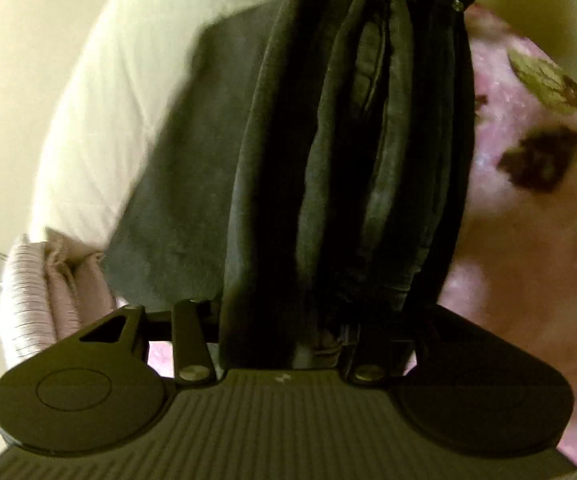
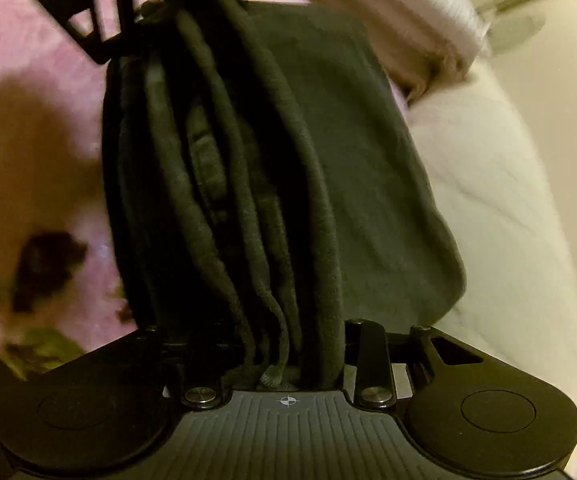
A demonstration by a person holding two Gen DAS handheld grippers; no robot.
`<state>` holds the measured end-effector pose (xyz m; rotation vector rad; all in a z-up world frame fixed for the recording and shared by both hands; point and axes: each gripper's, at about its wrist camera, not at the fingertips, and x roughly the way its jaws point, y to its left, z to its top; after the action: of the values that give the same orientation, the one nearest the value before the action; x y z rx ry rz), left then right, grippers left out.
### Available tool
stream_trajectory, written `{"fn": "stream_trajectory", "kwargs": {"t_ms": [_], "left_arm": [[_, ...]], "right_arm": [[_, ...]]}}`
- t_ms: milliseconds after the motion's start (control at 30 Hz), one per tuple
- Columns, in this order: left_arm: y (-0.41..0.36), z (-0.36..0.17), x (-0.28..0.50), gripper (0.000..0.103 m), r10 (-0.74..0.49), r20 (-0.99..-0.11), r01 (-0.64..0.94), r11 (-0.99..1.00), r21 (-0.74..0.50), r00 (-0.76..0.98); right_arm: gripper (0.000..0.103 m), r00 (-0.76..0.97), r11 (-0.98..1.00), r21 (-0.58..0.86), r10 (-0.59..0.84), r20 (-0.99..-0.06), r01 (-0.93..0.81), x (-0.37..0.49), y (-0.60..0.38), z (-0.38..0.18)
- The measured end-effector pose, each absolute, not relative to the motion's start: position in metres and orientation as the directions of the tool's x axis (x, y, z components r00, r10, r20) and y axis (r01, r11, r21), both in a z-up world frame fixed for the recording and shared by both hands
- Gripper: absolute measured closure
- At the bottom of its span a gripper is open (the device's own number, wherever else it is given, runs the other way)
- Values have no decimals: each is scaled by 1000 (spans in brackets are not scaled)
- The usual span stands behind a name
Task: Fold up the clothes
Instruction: 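Lower the held jeans onto the folded clothes stack with both grippers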
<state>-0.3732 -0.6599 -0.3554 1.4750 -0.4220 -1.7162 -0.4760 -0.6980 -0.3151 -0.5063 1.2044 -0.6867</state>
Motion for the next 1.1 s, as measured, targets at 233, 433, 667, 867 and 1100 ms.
{"fn": "stream_trajectory", "kwargs": {"t_ms": [233,433,667,867,1100], "left_arm": [[-680,-327,-353,59,-767,-642,297,-612,733,2],[-678,-354,-342,58,-789,-614,242,-590,770,31],[-654,-362,-333,54,-788,-616,253,-591,766,25],[-644,-365,-331,56,-776,-630,298,-597,744,18],[-620,-359,-311,53,-777,-628,285,-595,751,33]], "right_arm": [[66,213,660,-634,-741,-636,404,-477,-691,-278],[67,212,618,-655,-777,-593,435,-452,-685,-287],[64,157,653,-673,-748,-645,347,-431,-667,-305],[68,177,602,-720,-795,-580,345,-448,-655,-288],[64,123,639,-695,-759,-640,330,-439,-641,-301]]}}
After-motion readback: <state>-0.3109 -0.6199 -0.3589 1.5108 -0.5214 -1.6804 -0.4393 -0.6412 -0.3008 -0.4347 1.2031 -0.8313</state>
